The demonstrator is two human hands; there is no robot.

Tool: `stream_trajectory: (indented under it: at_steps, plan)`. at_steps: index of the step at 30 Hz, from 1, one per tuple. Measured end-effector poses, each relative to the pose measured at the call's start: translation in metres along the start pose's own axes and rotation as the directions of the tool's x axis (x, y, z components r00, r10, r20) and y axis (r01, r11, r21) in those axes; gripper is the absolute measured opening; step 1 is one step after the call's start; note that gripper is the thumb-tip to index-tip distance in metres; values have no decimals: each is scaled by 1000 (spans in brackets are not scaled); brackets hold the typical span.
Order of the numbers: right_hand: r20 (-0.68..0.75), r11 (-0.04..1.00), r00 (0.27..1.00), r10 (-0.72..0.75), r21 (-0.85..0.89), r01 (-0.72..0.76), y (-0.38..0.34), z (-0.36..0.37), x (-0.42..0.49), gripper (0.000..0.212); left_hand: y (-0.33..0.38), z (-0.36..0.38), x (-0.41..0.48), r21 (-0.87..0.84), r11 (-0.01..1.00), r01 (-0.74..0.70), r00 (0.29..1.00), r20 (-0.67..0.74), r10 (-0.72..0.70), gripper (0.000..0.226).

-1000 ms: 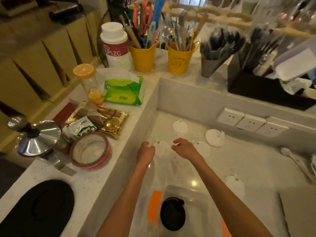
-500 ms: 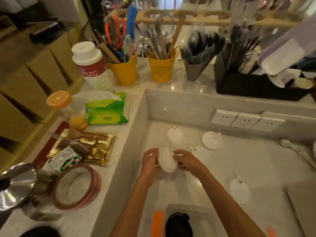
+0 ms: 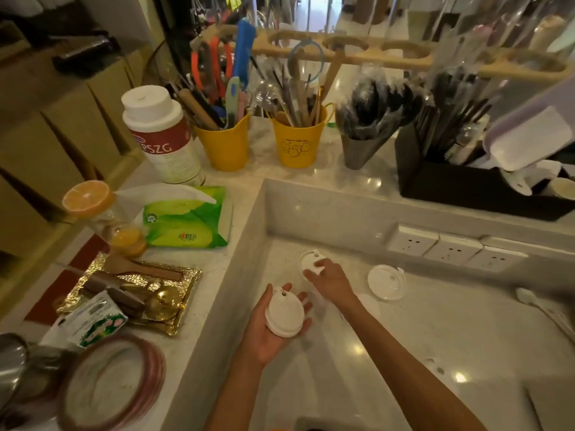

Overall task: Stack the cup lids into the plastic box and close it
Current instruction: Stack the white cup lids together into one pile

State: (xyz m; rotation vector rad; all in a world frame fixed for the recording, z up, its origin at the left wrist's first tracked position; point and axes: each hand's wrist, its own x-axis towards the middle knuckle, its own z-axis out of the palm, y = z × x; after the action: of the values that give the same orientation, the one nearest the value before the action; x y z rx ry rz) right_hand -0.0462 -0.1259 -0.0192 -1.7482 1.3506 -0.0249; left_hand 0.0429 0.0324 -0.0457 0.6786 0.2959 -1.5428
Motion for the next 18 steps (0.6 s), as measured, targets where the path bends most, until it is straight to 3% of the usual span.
stream_trajectory:
  at_steps: [1,3,7,9,11,13,18]
  plan:
    - [-71,990,997,-31,-143,21,-5,6,13,60,6,-3,-1,-8,1000,-18,1000,-21,18,58]
    - [-70,927,994,-85,-371,53,-10,17,32,75,15,-11,-4,-40,998,-45,998,-49,43,63]
    - [-16,868,994,-105,-490,83,0,29,43,60,24,-21,-13,-18,997,-76,994,-78,74,73]
    - [1,924,995,-104,-369,97,3,25,35,59,25,-20,-16,29,995,-94,991,-97,96,73]
    - [44,987,990,-133,-81,136,2,15,15,65,24,-17,-18,67,991,-113,986,-114,120,72]
    - [75,969,973,-219,131,208,0,2,-18,70,19,-9,-19,131,984,-123,985,-109,138,76]
    - [136,920,928,-346,244,307,7,-17,-103,71,-5,31,-27,373,918,-134,991,27,133,89]
